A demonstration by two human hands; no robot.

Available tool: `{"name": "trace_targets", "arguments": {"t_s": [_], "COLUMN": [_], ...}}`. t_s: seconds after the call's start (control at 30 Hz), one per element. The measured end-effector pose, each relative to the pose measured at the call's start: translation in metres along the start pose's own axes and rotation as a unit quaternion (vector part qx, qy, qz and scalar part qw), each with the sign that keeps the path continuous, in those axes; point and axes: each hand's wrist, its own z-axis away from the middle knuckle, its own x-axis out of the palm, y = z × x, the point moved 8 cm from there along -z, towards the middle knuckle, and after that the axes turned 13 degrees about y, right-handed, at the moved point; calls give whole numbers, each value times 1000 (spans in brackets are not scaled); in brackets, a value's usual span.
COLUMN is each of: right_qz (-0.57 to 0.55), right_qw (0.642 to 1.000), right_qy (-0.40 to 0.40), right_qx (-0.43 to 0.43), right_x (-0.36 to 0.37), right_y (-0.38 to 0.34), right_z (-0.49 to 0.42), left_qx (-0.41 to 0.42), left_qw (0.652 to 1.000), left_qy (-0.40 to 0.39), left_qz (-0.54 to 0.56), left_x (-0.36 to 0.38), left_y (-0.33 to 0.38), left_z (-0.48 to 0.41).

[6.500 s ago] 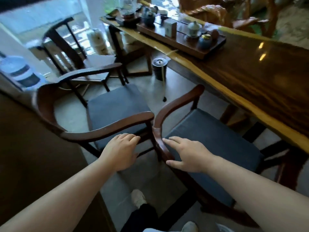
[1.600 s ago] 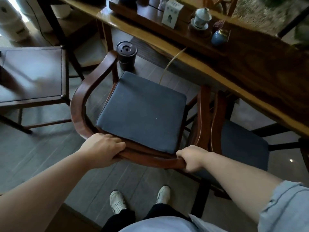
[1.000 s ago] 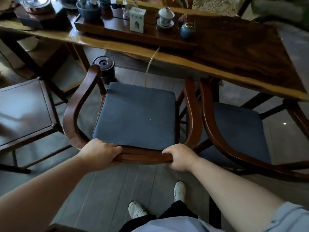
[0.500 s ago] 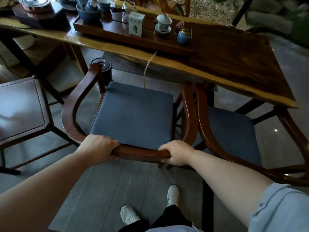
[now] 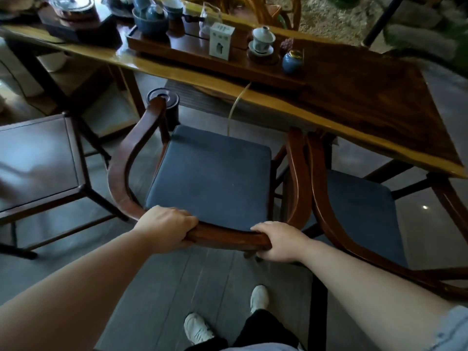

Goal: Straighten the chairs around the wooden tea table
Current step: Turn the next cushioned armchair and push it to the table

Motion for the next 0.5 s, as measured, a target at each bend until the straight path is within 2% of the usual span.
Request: {"name": "trace_targets", "arguments": {"t_s": [0.13,0.27,0.37,0.43,0.5], "right_qz": [12,14,37,47,40], "right_qw": [998,988,974,961,947], "right_qy": [-25,-36,-5,13,34], "right_qx": [-64,-148,-223,-272,-317], "right_x": [-9,-35,-56,-66,-74], "right_y": [-28,-72,-109,-138,-170], "right_z": [0,-18,-45,-63,-78], "left_qx": [-26,-68,-137,-197,-256], "left_qw": [999,988,973,964,954], "left_qy": [0,-25,59,116,130], "left_qz": [30,138,175,134,87], "left_x": [3,-8,-38,-58,-70], "left_y": [-3,-6,-22,-42,-60], "left_z": [0,11,31,54,78]}}
